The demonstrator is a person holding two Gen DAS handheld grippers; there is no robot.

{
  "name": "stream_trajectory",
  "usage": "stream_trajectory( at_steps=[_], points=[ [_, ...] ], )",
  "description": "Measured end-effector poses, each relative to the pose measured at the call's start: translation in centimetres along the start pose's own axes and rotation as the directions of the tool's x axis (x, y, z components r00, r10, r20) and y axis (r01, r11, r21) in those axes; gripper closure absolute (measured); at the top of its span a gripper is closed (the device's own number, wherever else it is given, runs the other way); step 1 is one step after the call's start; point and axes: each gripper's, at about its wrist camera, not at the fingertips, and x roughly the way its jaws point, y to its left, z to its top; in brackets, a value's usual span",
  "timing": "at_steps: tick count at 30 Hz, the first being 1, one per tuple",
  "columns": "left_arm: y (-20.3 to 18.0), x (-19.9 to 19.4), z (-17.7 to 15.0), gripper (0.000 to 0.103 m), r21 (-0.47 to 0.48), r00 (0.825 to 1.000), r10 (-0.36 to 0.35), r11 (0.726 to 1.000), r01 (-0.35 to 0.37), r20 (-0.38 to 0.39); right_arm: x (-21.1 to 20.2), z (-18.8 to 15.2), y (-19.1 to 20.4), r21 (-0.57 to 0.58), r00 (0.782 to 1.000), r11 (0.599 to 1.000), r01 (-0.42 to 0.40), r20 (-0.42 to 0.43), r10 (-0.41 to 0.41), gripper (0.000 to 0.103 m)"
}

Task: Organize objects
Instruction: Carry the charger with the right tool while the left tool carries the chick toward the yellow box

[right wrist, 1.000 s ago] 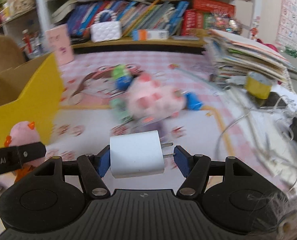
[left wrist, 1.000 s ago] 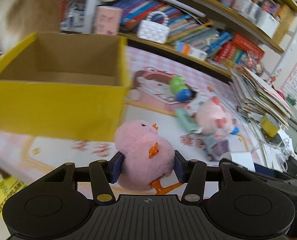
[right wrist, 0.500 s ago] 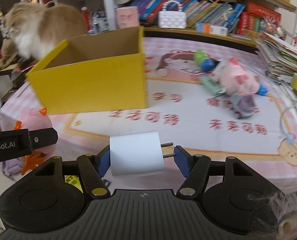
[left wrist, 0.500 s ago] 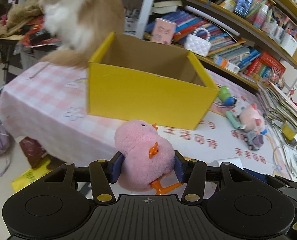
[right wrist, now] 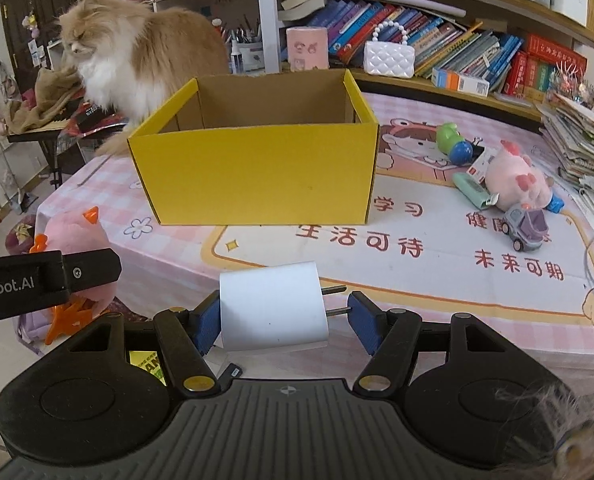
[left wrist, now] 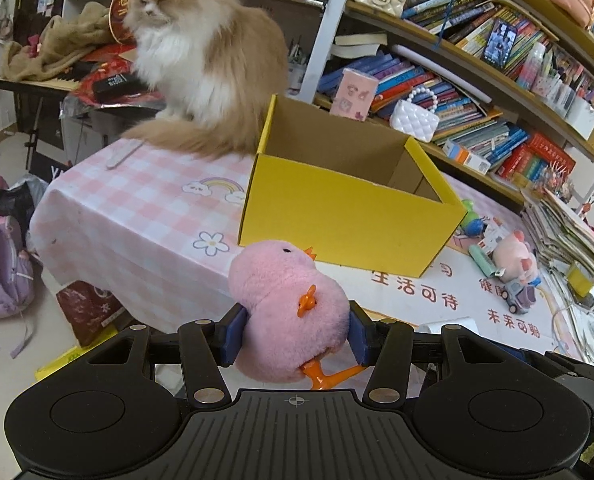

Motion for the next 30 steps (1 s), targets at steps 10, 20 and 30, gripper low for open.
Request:
stream_trajectory(
  at_steps=[10, 20, 30],
  points=[
    [0.3, -0.2, 0.3, 0.053, 0.018, 0.999, -0.040, 0.999, 0.040, 0.010, -0.6, 0.3, 0.4, 0.008, 0.999, 1.000, 0.028, 0.019, -0.028, 0.039],
    [0.1, 0.1, 0.4, 0.053, 0.028, 0.999, -0.052, 0.998, 0.052, 0.003, -0.4, 0.5, 0.4, 0.009, 0.999, 0.999, 0.038, 0.021, -0.038, 0.039],
    [0.0, 1.1, 2.1, 0.053, 0.058, 0.999, -0.032, 0.998, 0.030, 0.027, 1.1, 2.7, 0.5, 0.012, 0.999, 1.000, 0.016, 0.036, -0.016, 0.039]
  ],
)
